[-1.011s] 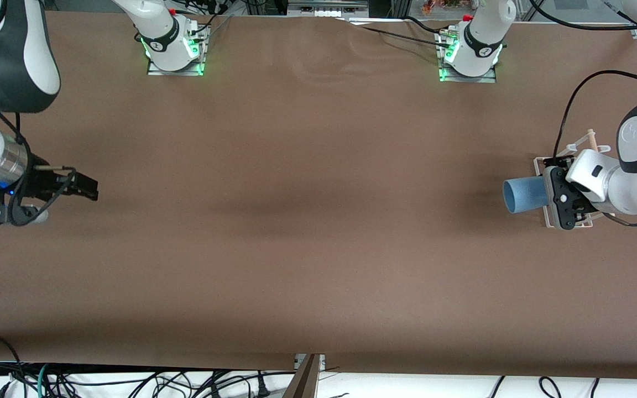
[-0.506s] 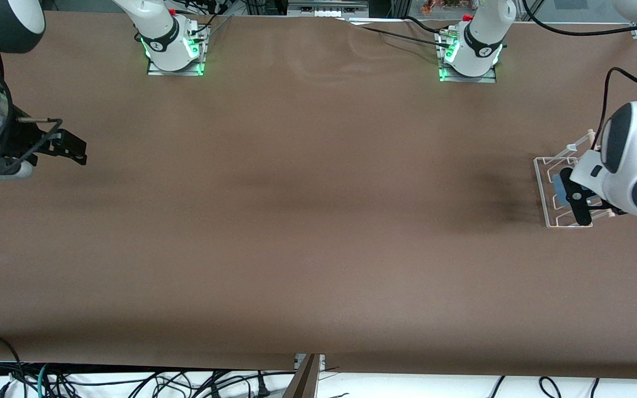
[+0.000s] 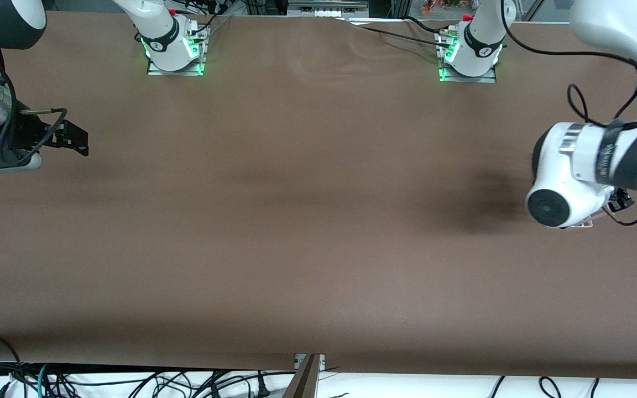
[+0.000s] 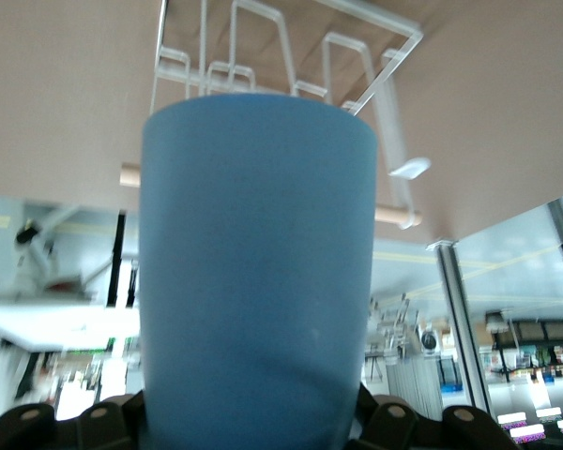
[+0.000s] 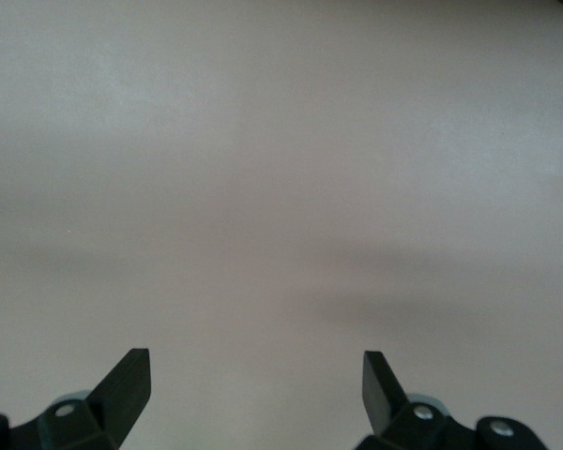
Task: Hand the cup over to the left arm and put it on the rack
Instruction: 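Lower the blue cup onto the wire rack with the left gripper, then open the left gripper and raise it away from the rack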
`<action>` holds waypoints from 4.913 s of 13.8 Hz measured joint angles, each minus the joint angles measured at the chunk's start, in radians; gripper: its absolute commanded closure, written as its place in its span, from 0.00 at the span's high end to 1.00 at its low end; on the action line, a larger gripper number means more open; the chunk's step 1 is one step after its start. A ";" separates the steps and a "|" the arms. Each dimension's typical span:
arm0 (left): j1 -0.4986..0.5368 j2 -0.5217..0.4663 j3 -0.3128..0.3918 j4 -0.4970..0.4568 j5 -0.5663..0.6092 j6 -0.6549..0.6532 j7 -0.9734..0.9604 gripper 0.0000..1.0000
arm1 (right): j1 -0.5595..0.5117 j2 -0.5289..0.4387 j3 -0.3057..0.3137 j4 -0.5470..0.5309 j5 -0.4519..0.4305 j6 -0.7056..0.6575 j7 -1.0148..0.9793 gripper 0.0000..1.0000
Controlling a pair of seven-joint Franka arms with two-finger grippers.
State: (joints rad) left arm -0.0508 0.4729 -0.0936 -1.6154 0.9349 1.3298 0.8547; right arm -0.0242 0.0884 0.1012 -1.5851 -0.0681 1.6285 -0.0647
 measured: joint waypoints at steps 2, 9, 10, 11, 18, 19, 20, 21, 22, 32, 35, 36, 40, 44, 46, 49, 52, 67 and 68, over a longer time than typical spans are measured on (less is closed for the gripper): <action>-0.007 0.000 0.000 -0.069 0.080 0.001 -0.097 0.00 | 0.000 0.003 -0.001 0.007 0.000 -0.006 -0.002 1.00; -0.001 -0.001 0.000 -0.168 0.195 0.096 -0.189 0.00 | 0.000 0.008 -0.001 0.013 0.000 -0.008 -0.002 1.00; -0.001 -0.001 0.000 -0.181 0.204 0.105 -0.196 0.00 | 0.000 0.008 -0.001 0.013 0.000 -0.008 -0.002 1.00; -0.001 -0.002 0.000 -0.191 0.206 0.108 -0.200 0.00 | 0.000 0.008 -0.001 0.013 0.000 -0.008 -0.002 1.00; 0.026 -0.006 0.001 -0.224 0.236 0.157 -0.206 0.00 | 0.000 0.012 -0.001 0.013 0.000 -0.008 -0.002 1.00; 0.027 -0.007 0.001 -0.224 0.237 0.159 -0.206 0.00 | 0.000 0.012 -0.001 0.013 0.000 -0.008 -0.002 1.00; 0.027 -0.007 0.001 -0.225 0.237 0.160 -0.206 0.00 | 0.000 0.012 -0.001 0.014 0.000 -0.008 -0.002 1.00; 0.029 -0.007 0.001 -0.226 0.237 0.160 -0.206 0.00 | 0.000 0.012 -0.001 0.014 0.000 -0.008 -0.002 1.00; 0.033 -0.007 0.002 -0.230 0.237 0.165 -0.206 0.01 | 0.000 0.012 -0.001 0.014 0.000 -0.008 -0.002 1.00; 0.079 -0.007 0.002 -0.277 0.239 0.280 -0.207 1.00 | -0.001 0.013 -0.002 0.014 0.000 -0.008 -0.002 1.00; 0.079 -0.006 0.002 -0.279 0.264 0.284 -0.206 1.00 | -0.001 0.014 -0.002 0.014 0.000 -0.008 -0.002 1.00; 0.079 -0.006 0.002 -0.279 0.266 0.284 -0.207 1.00 | -0.001 0.015 -0.002 0.014 0.000 -0.008 -0.002 1.00; 0.079 -0.010 0.002 -0.275 0.267 0.285 -0.207 1.00 | -0.002 0.021 -0.002 0.016 0.001 -0.008 -0.002 1.00; 0.079 -0.045 0.002 -0.229 0.169 0.264 -0.211 1.00 | -0.002 0.022 -0.002 0.017 0.001 -0.008 -0.002 1.00; 0.078 -0.078 0.001 -0.176 0.030 0.210 -0.214 1.00 | -0.002 0.022 -0.002 0.018 0.001 -0.008 -0.002 1.00; 0.076 -0.107 0.000 -0.065 -0.181 0.127 -0.244 1.00 | -0.002 0.022 -0.003 0.018 0.001 -0.008 -0.002 1.00; 0.073 -0.113 -0.002 0.059 -0.407 0.047 -0.422 1.00 | -0.003 0.022 -0.003 0.018 0.001 -0.008 -0.002 1.00; 0.067 -0.507 0.022 -0.172 -0.932 0.415 -0.931 1.00 | -0.016 0.023 -0.016 0.022 0.057 -0.008 -0.002 1.00; 0.067 -0.525 0.023 -0.193 -0.932 0.420 -0.933 1.00 | -0.016 0.023 -0.016 0.022 0.057 -0.008 -0.002 1.00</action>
State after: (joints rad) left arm 0.0161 -0.0520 -0.0709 -1.8088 0.0027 1.7498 -0.0780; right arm -0.0397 0.1118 0.0849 -1.5627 -0.0116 1.6209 -0.0668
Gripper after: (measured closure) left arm 0.000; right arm 0.000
